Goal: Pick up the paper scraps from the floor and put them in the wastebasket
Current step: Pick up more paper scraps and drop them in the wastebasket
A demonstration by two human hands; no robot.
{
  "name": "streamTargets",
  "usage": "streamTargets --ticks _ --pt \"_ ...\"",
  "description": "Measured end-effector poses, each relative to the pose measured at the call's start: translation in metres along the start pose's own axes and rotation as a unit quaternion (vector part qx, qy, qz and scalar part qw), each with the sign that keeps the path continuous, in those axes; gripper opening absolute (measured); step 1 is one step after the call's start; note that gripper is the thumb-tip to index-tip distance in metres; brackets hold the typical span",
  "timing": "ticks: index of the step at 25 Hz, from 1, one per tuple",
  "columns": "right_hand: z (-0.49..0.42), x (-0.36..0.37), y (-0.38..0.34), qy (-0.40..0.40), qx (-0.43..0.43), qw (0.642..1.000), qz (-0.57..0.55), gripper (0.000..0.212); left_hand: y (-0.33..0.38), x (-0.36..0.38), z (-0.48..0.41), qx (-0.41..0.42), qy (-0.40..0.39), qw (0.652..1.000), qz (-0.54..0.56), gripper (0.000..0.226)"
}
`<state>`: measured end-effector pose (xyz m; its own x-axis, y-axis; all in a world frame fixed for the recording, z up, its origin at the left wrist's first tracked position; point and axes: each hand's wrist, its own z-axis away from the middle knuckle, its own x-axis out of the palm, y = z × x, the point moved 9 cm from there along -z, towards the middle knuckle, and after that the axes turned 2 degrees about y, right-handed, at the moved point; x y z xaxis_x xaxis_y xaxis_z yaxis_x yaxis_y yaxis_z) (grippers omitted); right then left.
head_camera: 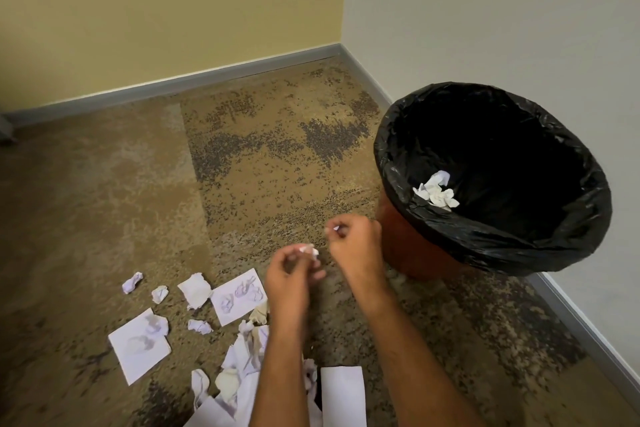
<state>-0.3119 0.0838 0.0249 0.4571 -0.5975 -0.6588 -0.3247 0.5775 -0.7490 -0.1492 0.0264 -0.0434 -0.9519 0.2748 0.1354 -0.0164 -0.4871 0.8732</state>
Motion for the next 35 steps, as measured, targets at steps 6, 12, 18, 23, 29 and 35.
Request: streamTargets --ticks 6,12,18,23,29,35 --pt "0.023 -0.076 -0.124 0.066 -0.225 0.965 -0.122 0.024 0.16 0.016 0.011 0.158 -0.001 0.977 0.141 0.019" --pt "0.029 -0.193 -0.115 0.216 -0.185 0.944 -0.168 0.022 0.214 0.123 0.07 0.27 -0.095 0.958 0.011 0.018" --pt "0.022 -0.242 -0.058 0.251 -0.096 0.955 -0.123 0.033 0.202 0.183 0.107 0.369 -0.145 0.896 -0.199 0.023" --pt "0.033 -0.249 -0.064 0.261 -0.154 0.951 -0.069 0.024 0.206 0.145 0.093 0.271 -0.151 0.938 -0.157 0.04" --pt "0.081 -0.156 -0.134 0.129 -0.368 0.915 -0.103 0.01 0.159 0.0 0.019 0.115 -0.037 0.97 -0.211 0.032" --pt "0.075 0.054 -0.03 -0.331 -0.105 0.934 0.088 0.045 0.072 -0.107 -0.006 -0.106 -0.026 0.91 -0.4 0.056"
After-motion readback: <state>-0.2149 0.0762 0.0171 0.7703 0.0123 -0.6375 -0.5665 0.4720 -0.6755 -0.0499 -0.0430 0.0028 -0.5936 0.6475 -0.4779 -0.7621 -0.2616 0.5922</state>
